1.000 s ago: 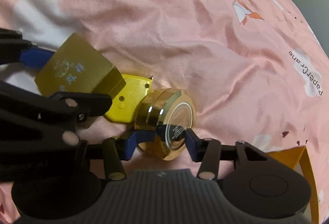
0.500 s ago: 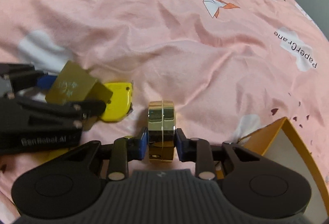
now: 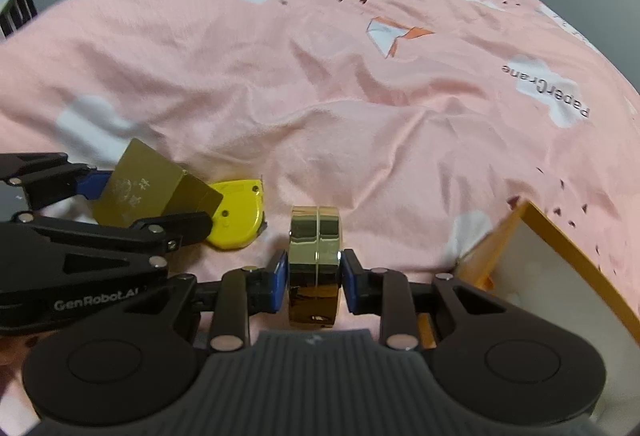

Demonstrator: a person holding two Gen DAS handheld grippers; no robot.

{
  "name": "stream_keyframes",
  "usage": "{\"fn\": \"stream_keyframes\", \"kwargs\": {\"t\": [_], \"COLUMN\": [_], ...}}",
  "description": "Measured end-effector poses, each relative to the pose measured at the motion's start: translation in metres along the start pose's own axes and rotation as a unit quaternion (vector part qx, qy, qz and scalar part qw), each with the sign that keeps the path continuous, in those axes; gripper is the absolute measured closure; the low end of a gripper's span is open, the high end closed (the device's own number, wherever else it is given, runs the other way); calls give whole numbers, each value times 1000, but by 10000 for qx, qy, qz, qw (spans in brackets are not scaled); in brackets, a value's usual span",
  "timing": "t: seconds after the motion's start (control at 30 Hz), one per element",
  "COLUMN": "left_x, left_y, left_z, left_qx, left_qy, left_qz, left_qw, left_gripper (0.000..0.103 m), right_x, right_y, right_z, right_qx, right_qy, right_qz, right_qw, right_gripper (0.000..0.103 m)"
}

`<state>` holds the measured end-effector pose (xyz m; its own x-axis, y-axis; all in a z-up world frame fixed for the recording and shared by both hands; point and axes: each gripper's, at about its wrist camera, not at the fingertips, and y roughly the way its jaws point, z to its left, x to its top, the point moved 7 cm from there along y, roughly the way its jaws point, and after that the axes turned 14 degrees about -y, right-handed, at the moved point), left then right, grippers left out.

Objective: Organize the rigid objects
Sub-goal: 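Grasp the gold round jar with the right tool while the left tool grasps the gold square box, then carry the gold jar and gold square box over the orange box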

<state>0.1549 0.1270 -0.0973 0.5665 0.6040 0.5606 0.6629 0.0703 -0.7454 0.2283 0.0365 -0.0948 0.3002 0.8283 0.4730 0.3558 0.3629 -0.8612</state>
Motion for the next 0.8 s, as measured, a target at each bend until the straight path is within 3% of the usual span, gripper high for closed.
{"fn": "stream_keyframes", "kwargs": {"t": [0.23, 0.53, 0.8], "left_x": [2, -7, -32], "left_y": [-33, -64, -67], "left_z": [-23, -81, -148], "left_qx": [-260, -1003, -1659], "left_qy": [125, 490, 1186], "left_qz": [-269, -267, 120], "left_qw": [9992, 9934, 9789], "left_gripper": [36, 36, 35], "right_x": [-11, -40, -98], "right_y": [-51, -131, -161], "right_z": [0, -27, -68], "right_qx": [-258, -727, -1087], "right_qy": [241, 819, 1497], "right_qz": [-509, -1131, -887], "right_qw": [9981, 9875, 9787], "right_gripper": [76, 76, 76]}}
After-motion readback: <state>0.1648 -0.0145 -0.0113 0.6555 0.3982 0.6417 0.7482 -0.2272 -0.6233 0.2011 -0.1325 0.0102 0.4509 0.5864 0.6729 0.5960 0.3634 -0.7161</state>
